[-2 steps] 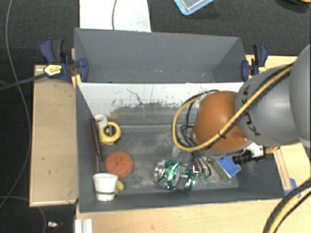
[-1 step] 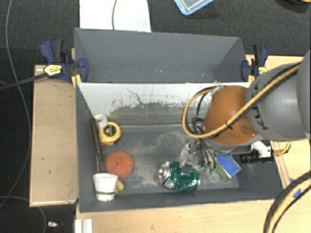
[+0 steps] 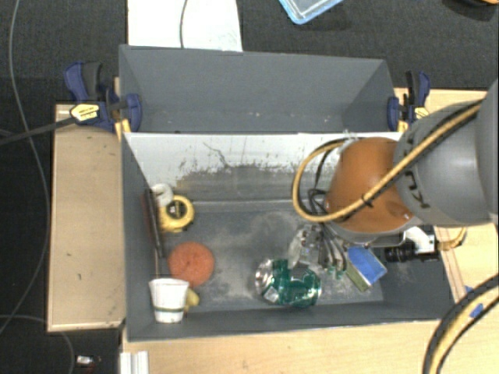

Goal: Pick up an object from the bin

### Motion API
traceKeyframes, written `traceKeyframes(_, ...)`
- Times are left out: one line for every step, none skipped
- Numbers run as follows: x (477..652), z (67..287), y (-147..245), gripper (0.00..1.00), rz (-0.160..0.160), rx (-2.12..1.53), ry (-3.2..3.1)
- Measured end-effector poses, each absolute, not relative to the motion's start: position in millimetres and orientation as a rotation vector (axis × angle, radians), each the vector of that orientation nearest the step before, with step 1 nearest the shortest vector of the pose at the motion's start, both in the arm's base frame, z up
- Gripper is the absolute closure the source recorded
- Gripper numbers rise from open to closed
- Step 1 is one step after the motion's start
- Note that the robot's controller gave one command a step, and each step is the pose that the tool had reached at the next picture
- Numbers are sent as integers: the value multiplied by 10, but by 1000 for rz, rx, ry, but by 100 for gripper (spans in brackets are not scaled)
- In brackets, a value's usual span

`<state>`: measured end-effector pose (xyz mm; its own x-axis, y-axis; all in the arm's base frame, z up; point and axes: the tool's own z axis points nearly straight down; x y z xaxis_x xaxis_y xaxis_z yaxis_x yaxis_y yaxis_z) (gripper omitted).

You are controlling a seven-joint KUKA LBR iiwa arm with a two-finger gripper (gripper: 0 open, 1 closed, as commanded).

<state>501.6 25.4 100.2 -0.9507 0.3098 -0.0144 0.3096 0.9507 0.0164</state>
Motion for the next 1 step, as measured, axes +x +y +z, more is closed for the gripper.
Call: traceKeyframes(4874, 990, 208, 0, 23, 674, 3055)
